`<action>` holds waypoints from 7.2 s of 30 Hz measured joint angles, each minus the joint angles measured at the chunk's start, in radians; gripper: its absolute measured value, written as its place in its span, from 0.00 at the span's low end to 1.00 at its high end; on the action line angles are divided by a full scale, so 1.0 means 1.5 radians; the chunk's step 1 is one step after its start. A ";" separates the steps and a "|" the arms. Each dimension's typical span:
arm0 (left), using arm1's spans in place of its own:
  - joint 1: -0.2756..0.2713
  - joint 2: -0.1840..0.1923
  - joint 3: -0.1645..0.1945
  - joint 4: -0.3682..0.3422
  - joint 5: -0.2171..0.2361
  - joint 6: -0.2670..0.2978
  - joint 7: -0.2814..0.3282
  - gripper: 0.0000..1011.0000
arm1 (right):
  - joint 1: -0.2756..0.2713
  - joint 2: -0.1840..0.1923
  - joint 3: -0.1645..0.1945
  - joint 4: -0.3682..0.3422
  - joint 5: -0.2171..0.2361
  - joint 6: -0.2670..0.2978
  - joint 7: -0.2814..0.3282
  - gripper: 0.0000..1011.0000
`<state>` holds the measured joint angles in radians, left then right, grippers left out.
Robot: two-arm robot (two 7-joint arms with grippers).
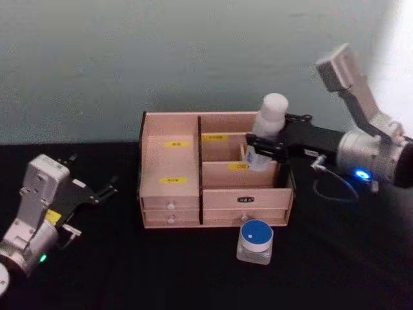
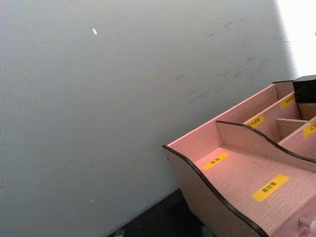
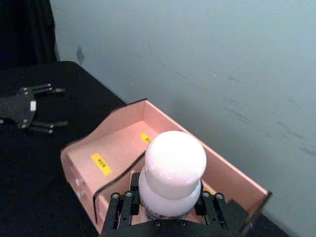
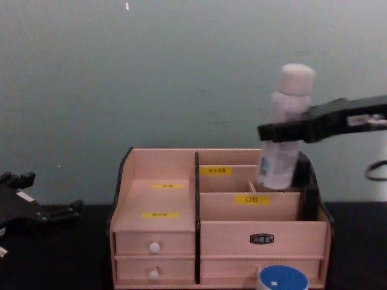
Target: Pick up the facial cleanser and watermelon frost from the table and place them into the tiered storage box.
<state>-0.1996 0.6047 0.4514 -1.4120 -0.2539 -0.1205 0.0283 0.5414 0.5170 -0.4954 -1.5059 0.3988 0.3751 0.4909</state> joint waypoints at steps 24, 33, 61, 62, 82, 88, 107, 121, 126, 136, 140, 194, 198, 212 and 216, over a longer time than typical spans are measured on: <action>0.000 0.000 0.000 0.000 0.000 0.000 0.000 0.99 | 0.143 -0.125 -0.053 0.205 -0.030 0.015 0.011 0.59; 0.000 0.000 0.000 0.000 0.000 0.000 0.000 0.99 | 0.157 -0.142 -0.057 0.235 -0.039 0.017 0.010 0.59; 0.000 0.000 0.000 0.000 0.000 0.000 0.000 0.99 | 0.164 -0.167 -0.059 0.284 -0.061 0.006 0.019 0.59; 0.000 0.000 0.000 0.000 0.000 0.000 0.000 0.99 | 0.164 -0.167 -0.059 0.285 -0.061 0.005 0.019 0.59; 0.000 0.000 0.000 0.000 0.000 0.000 0.000 0.99 | 0.168 -0.188 -0.067 0.331 -0.087 -0.007 0.025 0.59; 0.000 0.000 0.000 0.000 0.000 0.000 0.000 0.99 | 0.169 -0.193 -0.066 0.344 -0.094 -0.010 0.025 0.59; 0.000 0.000 0.000 0.000 0.000 0.000 0.000 0.99 | 0.160 -0.194 -0.060 0.348 -0.108 -0.013 0.028 0.59; 0.000 0.000 0.000 0.000 0.000 0.000 0.000 0.99 | 0.160 -0.194 -0.060 0.348 -0.106 -0.012 0.029 0.78; 0.000 0.000 0.000 0.000 0.000 0.000 0.000 0.99 | 0.160 -0.194 -0.060 0.348 -0.105 -0.012 0.030 0.91; 0.000 0.000 0.000 0.000 0.000 0.000 0.000 0.99 | 0.160 -0.194 -0.060 0.348 -0.105 -0.011 0.029 0.99; 0.000 0.000 0.000 0.000 0.000 0.000 0.000 0.99 | 0.160 -0.194 -0.060 0.348 -0.104 -0.011 0.029 0.99; 0.000 0.000 0.000 0.000 0.000 0.000 0.000 0.99 | -0.167 0.106 -0.022 -0.107 -0.007 0.053 0.028 0.99; 0.000 0.000 0.000 0.000 0.000 0.000 0.000 0.99 | -0.164 0.101 -0.029 -0.098 -0.014 0.051 0.027 0.99; 0.000 0.000 0.000 0.000 0.000 0.000 0.000 0.99 | -0.139 0.070 -0.044 -0.051 -0.021 0.054 0.031 0.99; 0.000 0.000 0.000 0.000 0.000 0.000 0.000 0.99 | -0.133 0.064 -0.047 -0.041 -0.021 0.056 0.036 0.99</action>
<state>-0.1995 0.6047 0.4514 -1.4120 -0.2539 -0.1205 0.0283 0.3425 0.6131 -0.5656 -1.5667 0.3671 0.4585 0.5445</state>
